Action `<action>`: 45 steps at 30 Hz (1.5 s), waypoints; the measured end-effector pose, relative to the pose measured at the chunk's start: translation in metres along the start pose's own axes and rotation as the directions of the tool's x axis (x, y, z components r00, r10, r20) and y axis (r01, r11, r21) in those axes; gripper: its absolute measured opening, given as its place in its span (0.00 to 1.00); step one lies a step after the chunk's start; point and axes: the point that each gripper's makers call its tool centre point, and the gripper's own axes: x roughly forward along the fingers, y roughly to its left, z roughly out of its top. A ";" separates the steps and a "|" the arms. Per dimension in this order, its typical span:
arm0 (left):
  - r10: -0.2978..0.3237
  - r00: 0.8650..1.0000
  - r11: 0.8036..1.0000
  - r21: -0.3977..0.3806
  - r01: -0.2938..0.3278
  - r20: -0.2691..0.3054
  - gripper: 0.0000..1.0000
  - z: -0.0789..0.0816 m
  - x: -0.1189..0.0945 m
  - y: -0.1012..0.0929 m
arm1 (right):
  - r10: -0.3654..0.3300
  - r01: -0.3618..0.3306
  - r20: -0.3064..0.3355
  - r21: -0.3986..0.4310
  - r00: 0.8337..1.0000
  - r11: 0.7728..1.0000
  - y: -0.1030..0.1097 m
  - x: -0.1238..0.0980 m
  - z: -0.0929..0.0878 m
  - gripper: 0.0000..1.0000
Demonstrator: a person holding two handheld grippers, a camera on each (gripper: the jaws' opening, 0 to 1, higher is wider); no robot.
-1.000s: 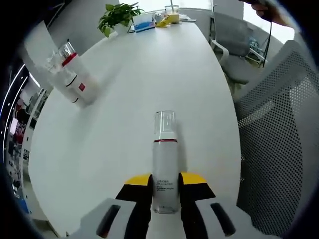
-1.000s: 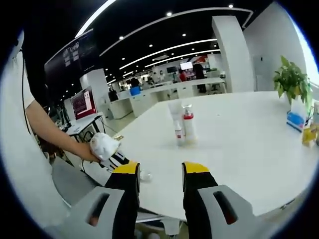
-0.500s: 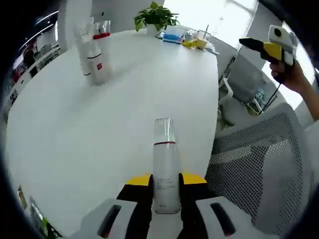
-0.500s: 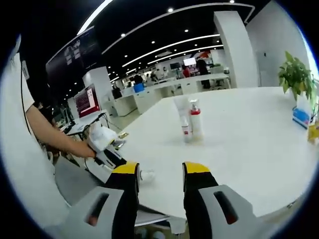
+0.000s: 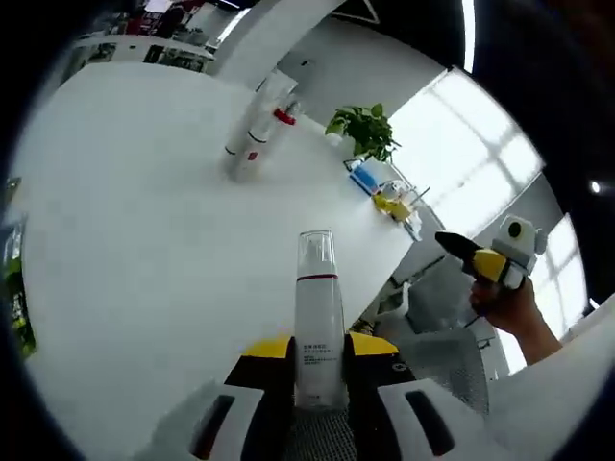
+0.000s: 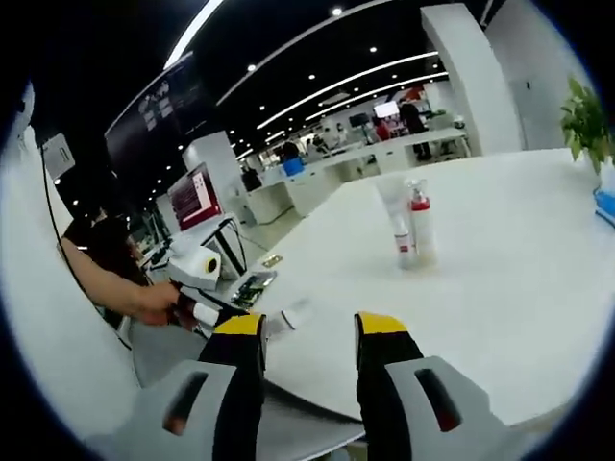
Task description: Arrange the skincare products in the storage area until every visible bottle or jar stands upright without overlapping.
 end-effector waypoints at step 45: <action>-0.075 0.946 0.995 0.087 0.050 0.314 0.20 0.002 -0.079 -0.025 | 0.219 -0.198 -0.042 0.290 0.975 0.936 0.110 0.115 -0.034 0.32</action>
